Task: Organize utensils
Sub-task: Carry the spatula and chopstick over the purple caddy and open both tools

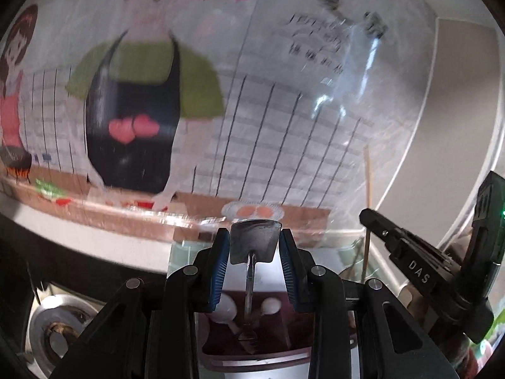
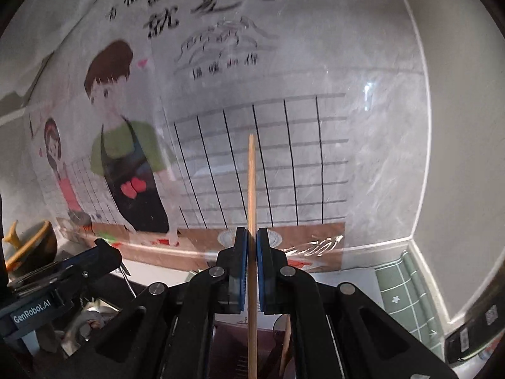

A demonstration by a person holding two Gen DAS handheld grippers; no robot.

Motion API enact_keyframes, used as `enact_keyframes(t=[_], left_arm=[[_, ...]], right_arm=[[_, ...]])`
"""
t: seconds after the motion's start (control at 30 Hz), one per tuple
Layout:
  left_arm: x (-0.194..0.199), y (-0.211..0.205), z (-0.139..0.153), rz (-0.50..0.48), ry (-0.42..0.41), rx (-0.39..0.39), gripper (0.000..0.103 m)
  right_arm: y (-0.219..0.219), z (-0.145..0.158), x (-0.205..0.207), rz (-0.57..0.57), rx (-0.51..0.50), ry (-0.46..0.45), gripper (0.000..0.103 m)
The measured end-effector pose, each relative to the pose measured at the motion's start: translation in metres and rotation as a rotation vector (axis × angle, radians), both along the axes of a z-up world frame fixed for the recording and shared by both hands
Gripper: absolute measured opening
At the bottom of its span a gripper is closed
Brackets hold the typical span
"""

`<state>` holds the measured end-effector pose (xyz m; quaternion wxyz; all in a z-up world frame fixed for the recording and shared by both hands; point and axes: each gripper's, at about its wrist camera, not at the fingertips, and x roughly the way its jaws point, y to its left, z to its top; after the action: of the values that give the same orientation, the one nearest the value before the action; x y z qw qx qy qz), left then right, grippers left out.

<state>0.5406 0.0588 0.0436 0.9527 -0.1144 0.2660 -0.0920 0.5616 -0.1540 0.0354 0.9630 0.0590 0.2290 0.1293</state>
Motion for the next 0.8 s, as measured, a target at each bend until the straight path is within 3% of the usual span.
enact_keyframes(t=[0.3,0.53,0.67,0.8], left_arm=[[0.001,-0.004,-0.037,0.001,0.089,0.021,0.033],[0.003,-0.001,-0.047,-0.001,0.164,-0.032,0.034],[-0.005,-0.001,-0.038,-0.008,0.164,-0.021,0.038],[-0.027,0.001,-0.023,-0.029,0.153,-0.026,0.045]], right_arm=[[0.007,-0.043,0.007,0.028,-0.087,0.084,0.005],[0.008,-0.061,-0.01,0.054,-0.192,0.184,0.008],[-0.007,-0.052,-0.029,0.02,-0.19,0.185,0.041],[-0.028,-0.039,-0.06,-0.008,-0.199,0.184,0.046]])
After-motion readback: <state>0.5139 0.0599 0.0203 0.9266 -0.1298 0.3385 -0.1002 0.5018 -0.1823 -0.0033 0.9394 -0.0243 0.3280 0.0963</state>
